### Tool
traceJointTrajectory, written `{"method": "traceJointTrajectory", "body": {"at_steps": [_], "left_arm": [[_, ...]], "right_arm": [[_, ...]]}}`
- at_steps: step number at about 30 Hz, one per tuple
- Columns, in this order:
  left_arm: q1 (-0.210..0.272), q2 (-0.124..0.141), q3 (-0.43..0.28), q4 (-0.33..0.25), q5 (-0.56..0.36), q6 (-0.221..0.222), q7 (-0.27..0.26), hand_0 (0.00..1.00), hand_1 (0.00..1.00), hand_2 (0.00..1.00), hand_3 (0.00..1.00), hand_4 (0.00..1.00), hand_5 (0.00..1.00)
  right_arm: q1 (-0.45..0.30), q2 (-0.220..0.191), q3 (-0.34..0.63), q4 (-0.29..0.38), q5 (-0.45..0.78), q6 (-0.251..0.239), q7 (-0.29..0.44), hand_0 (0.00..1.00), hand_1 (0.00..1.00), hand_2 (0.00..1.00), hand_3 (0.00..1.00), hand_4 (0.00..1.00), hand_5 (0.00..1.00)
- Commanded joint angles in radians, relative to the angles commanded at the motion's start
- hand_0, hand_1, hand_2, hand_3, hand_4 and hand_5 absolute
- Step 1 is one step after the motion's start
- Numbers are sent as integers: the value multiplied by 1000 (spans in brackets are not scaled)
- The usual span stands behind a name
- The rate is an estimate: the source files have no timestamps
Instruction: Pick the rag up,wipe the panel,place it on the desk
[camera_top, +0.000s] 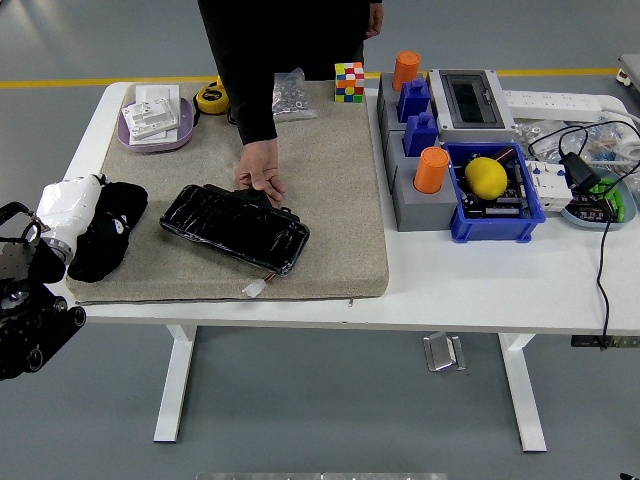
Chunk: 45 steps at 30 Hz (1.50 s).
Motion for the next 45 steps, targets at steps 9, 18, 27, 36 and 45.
{"method": "traceJointTrajectory", "body": {"at_steps": [9, 18, 27, 36, 45], "left_arm": [[4, 4, 1, 7, -30, -53, 5, 390, 616, 662, 528, 622, 67], [9, 7, -7, 6, -48, -72, 1, 446, 733, 780, 550, 771, 248], [8, 14, -31, -28, -48, -74, -11, 481, 771, 815, 733, 886, 445], [13, 25, -67, -54, -43, -76, -11, 488, 771, 816, 749, 902, 492], [20, 40, -130, -110, -33, -83, -8, 494, 775, 820, 756, 902, 529]], "right_arm": [[-2, 5, 2, 1, -3, -1, 1, 719, 602, 665, 580, 979, 532], [-6, 5, -2, 0, -3, -1, 0, 716, 602, 665, 580, 979, 531], [-8, 6, -3, 0, -3, -1, 0, 717, 598, 662, 579, 977, 531], [-10, 7, 1, -1, -10, -1, 0, 717, 598, 662, 578, 976, 530], [-7, 7, 9, -1, -17, -2, -1, 717, 598, 663, 578, 975, 529]]}}
